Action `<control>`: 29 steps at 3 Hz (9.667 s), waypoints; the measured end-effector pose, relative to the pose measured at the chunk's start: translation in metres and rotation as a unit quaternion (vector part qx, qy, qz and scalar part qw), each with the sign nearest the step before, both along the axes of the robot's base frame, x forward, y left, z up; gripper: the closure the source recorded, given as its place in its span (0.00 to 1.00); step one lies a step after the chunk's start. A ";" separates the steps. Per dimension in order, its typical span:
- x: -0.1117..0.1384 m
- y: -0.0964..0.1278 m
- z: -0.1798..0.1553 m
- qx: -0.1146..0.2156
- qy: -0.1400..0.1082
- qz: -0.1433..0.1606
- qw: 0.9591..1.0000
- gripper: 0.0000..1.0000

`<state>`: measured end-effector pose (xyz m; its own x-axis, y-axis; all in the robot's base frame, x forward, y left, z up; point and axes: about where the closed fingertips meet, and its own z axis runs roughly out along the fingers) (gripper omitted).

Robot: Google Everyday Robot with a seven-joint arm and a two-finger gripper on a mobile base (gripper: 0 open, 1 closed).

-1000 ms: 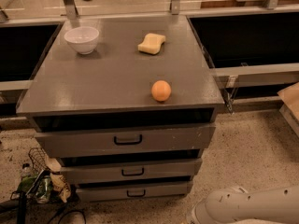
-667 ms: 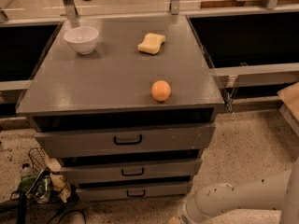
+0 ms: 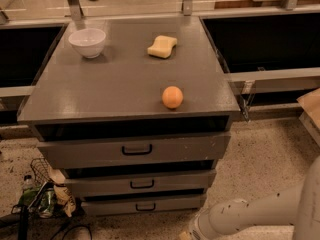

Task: Open bottom drawer

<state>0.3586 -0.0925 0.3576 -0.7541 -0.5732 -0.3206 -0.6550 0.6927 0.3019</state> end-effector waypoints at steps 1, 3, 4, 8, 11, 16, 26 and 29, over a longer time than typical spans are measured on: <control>0.018 0.011 -0.004 0.015 -0.050 -0.005 0.999 1.00; 0.047 0.041 -0.014 0.039 -0.087 0.001 0.995 1.00; 0.053 0.035 -0.037 0.035 -0.080 -0.031 0.996 1.00; 0.075 0.046 -0.068 0.042 -0.087 -0.058 0.994 0.50; 0.075 0.046 -0.068 0.042 -0.087 -0.059 0.994 0.00; 0.126 0.090 -0.101 0.115 -0.151 -0.058 0.980 0.00; 0.175 0.130 -0.138 0.121 -0.187 -0.054 0.973 0.00; 0.189 0.130 -0.130 0.111 -0.177 -0.046 0.977 0.00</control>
Offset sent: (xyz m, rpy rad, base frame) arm 0.0520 0.0519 -0.0092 0.0903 -0.2503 0.0000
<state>0.5480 0.0379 0.2281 -0.6185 -0.3947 -0.6794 -0.6838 0.6964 0.2179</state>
